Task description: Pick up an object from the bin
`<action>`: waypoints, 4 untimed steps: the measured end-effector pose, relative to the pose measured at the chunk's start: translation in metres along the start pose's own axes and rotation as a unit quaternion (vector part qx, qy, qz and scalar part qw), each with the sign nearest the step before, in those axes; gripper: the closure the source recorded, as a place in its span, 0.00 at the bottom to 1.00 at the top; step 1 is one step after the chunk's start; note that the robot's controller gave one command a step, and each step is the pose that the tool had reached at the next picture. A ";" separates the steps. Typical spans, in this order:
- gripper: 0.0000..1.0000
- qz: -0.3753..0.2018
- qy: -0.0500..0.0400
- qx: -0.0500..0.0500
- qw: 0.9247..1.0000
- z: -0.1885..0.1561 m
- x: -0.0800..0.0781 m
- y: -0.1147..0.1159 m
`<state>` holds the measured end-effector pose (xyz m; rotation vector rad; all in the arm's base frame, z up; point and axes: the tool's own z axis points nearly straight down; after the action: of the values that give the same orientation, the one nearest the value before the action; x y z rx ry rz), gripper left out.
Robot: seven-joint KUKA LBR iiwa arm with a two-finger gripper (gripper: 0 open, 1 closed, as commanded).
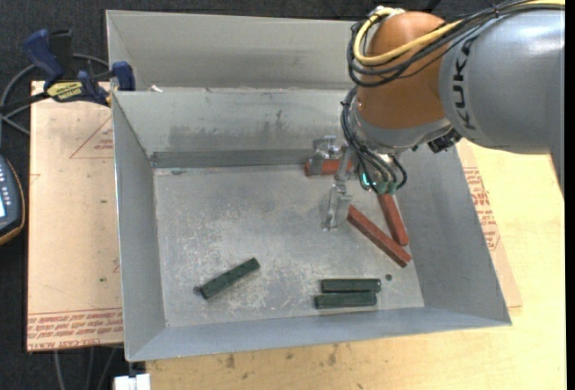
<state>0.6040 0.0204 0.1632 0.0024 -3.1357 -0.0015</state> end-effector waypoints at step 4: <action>1.00 -0.097 -0.009 0.000 0.995 -0.076 0.100 -0.001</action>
Offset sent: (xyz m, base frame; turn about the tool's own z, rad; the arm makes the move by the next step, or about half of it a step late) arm -0.0711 -0.0313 -0.0153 -0.1820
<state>0.5047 0.0191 0.2396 0.3092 -3.1376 -0.0010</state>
